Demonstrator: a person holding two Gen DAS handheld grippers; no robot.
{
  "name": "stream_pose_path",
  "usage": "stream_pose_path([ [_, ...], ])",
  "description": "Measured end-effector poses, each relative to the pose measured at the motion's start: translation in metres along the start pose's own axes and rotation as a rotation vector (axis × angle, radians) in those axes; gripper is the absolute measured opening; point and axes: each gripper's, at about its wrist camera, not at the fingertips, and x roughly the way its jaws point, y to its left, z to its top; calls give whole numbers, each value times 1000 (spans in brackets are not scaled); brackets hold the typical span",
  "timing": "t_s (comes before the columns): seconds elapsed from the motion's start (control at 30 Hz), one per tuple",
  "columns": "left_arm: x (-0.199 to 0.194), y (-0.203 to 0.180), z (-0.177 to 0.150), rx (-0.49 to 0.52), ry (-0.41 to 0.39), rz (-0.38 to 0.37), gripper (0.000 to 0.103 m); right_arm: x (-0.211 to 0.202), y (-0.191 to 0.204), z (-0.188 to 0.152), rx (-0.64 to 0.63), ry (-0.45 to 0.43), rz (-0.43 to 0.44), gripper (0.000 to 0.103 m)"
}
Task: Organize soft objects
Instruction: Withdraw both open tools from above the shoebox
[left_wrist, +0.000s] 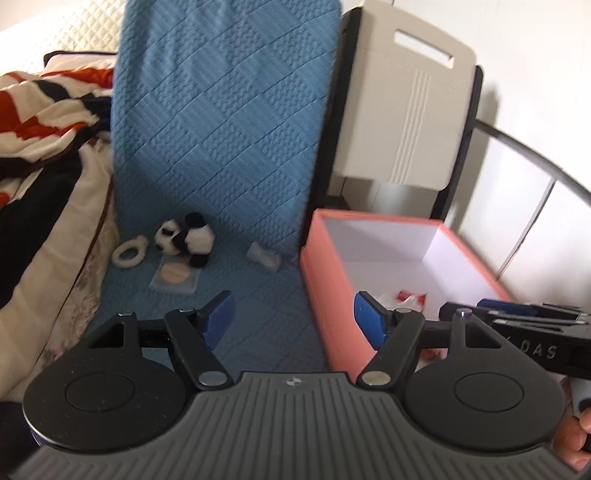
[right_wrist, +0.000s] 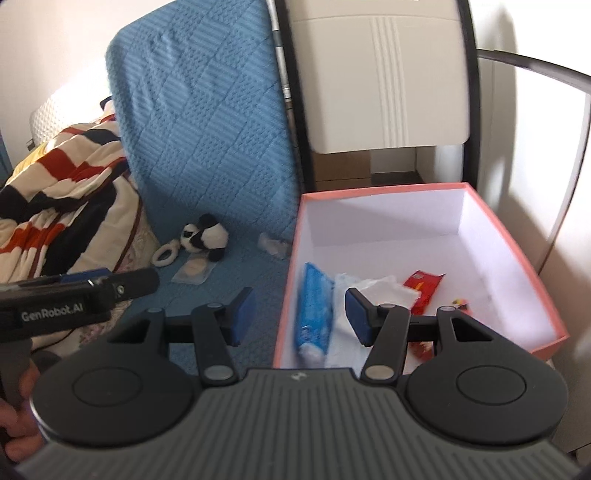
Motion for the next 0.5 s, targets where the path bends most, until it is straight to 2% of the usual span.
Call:
stream_pose_path([
  [0.23,3,40,-26,-28,42,17,76,15,34,-21,-12,12,18,56],
  [0.4,1,60,-36,-50,31,14,76,30,53,-27,-36,22,27,56],
  [0.5,3,67,-43,-47,30,36,76,39,61,-36,-42,40,25,56],
])
